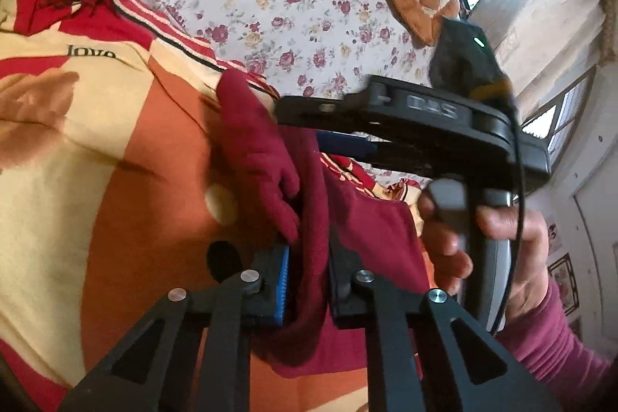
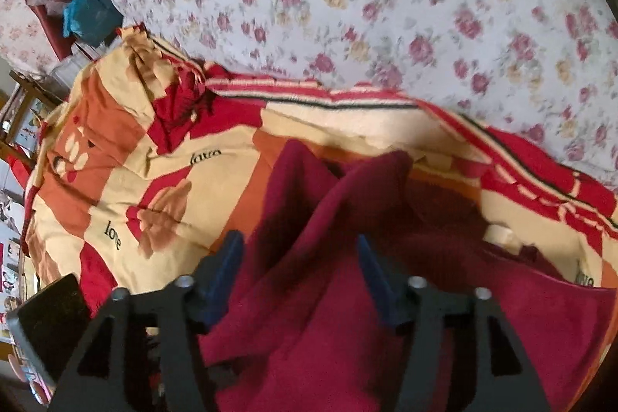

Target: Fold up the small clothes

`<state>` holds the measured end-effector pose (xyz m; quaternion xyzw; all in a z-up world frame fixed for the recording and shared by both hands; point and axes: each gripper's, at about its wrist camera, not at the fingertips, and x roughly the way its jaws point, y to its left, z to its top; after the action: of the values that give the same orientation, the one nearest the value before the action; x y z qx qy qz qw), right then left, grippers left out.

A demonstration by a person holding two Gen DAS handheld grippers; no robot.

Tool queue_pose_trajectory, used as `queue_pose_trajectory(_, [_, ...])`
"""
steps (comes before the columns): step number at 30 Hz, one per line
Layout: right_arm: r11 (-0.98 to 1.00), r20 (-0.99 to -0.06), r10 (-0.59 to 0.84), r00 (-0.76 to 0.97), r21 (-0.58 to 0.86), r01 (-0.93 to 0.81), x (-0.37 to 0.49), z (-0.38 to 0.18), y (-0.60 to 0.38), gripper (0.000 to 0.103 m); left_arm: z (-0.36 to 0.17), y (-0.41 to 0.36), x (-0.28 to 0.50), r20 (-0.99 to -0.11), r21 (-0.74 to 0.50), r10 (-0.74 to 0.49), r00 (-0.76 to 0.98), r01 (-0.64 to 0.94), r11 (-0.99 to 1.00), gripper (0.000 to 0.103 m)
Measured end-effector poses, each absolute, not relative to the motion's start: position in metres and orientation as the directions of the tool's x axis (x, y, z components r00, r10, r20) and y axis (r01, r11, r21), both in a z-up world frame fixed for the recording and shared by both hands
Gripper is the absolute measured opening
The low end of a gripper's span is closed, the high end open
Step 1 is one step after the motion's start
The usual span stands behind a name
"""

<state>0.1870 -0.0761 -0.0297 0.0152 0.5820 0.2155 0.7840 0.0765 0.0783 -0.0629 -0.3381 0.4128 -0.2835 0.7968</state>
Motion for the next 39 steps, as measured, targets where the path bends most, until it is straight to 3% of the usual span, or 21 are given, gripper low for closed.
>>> queue_pose_trajectory(7, [0.915, -0.955, 0.252, 0.153, 0.185, -0.358, 0.191, -0.062, -0.038, 0.072, -0.063, 0.074, 0.077, -0.495, -0.75, -0.713, 0.497, 0.169, 0.639, 0.0])
queue_pose_trajectory(9, [0.906, -0.964, 0.193, 0.184, 0.103, -0.41, 0.187, -0.065, -0.026, 0.059, -0.06, 0.075, 0.074, -0.532, -0.711, -0.671, 0.517, 0.157, 0.685, 0.0])
queue_pose_trajectory(10, [0.903, -0.963, 0.163, 0.212, 0.06, -0.425, 0.186, -0.065, -0.023, 0.037, -0.059, 0.076, 0.072, -0.55, -0.689, -0.645, 0.531, 0.148, 0.709, 0.0])
queue_pose_trajectory(11, [0.899, -0.961, 0.146, 0.234, 0.03, -0.438, 0.186, -0.063, -0.023, 0.026, -0.057, 0.079, 0.071, -0.565, -0.67, -0.621, 0.544, 0.137, 0.73, 0.014])
queue_pose_trajectory(12, [0.896, -0.959, 0.146, 0.242, 0.024, -0.444, 0.186, -0.061, -0.025, 0.024, -0.054, 0.084, 0.068, -0.579, -0.65, -0.588, 0.565, 0.116, 0.751, 0.032])
queue_pose_trajectory(13, [0.895, -0.958, 0.145, 0.249, 0.02, -0.446, 0.187, -0.059, -0.028, 0.02, -0.053, 0.088, 0.067, -0.581, -0.645, -0.572, 0.579, 0.101, 0.757, 0.038])
queue_pose_trajectory(18, [0.889, -0.945, 0.181, 0.273, 0.039, -0.456, 0.187, -0.043, -0.045, 0.019, -0.06, 0.093, 0.072, -0.591, -0.663, -0.569, 0.571, 0.057, 0.746, 0.045])
queue_pose_trajectory(23, [0.892, -0.936, 0.223, 0.271, 0.084, -0.445, 0.186, -0.043, -0.051, 0.019, -0.075, 0.068, 0.075, -0.649, -0.622, -0.578, 0.494, 0.091, 0.777, 0.044])
queue_pose_trajectory(27, [0.893, -0.93, 0.243, 0.276, 0.103, -0.439, 0.184, -0.043, -0.052, 0.018, -0.073, 0.058, 0.071, -0.63, -0.627, -0.607, 0.484, 0.144, 0.766, 0.001])
queue_pose_trajectory(39, [0.885, -0.863, 0.396, 0.315, 0.268, -0.38, 0.164, -0.012, -0.123, 0.016, -0.028, 0.017, 0.041, -0.604, -0.511, -0.563, 0.564, 0.268, 0.817, 0.0])
